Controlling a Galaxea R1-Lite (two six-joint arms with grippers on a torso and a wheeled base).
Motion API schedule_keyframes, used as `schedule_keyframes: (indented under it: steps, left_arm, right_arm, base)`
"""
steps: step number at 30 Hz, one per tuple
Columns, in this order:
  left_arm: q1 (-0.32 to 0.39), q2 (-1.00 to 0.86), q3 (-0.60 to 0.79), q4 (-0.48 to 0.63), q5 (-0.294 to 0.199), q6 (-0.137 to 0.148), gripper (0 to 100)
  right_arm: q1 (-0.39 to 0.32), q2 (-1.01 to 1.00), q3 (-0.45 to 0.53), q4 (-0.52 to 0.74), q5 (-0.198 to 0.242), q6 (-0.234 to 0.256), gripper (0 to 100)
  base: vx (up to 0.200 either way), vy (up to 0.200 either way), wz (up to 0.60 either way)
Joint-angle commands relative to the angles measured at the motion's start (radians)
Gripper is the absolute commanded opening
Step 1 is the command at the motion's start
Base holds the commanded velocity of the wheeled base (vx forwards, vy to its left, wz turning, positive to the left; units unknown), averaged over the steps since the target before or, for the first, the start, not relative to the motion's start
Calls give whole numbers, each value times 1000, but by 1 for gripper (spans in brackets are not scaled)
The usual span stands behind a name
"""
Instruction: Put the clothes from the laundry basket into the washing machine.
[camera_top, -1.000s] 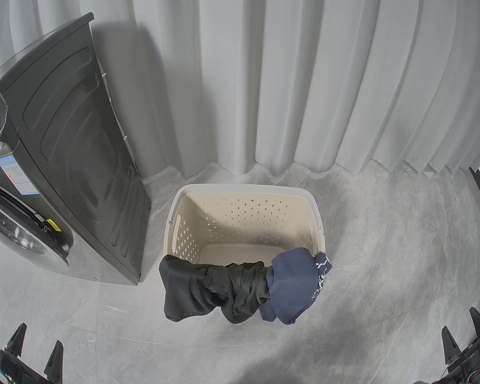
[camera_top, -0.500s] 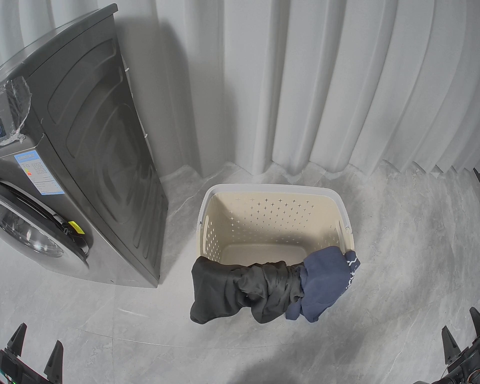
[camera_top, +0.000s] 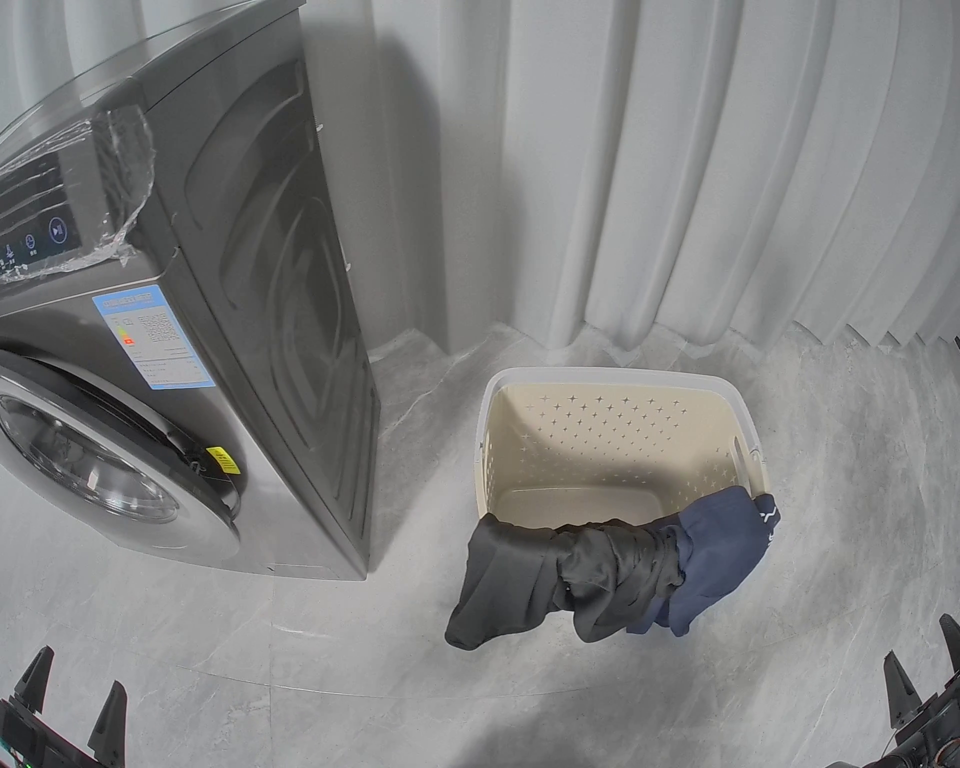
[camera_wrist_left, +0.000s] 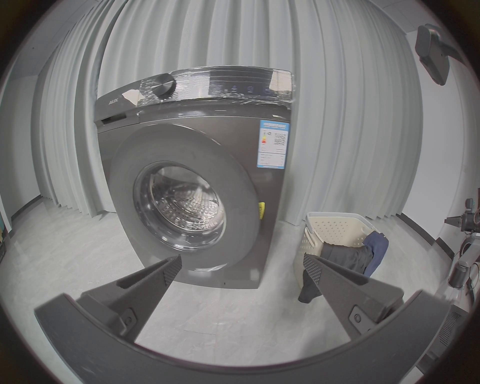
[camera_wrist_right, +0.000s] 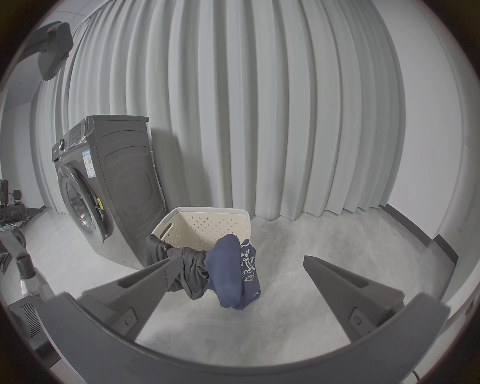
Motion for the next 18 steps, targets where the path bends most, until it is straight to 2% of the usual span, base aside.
schedule_keyframes:
  steps: [1,18]
  left_arm:
    - [1,-17,16,0,1,-1,100]
    - [1,-17,16,0,1,0,100]
  right_arm:
    - [1,-14,18,0,1,0,100]
    - [1,-14,18,0,1,0,100]
  base:
    - [0,200,0]
    - [0,200,0]
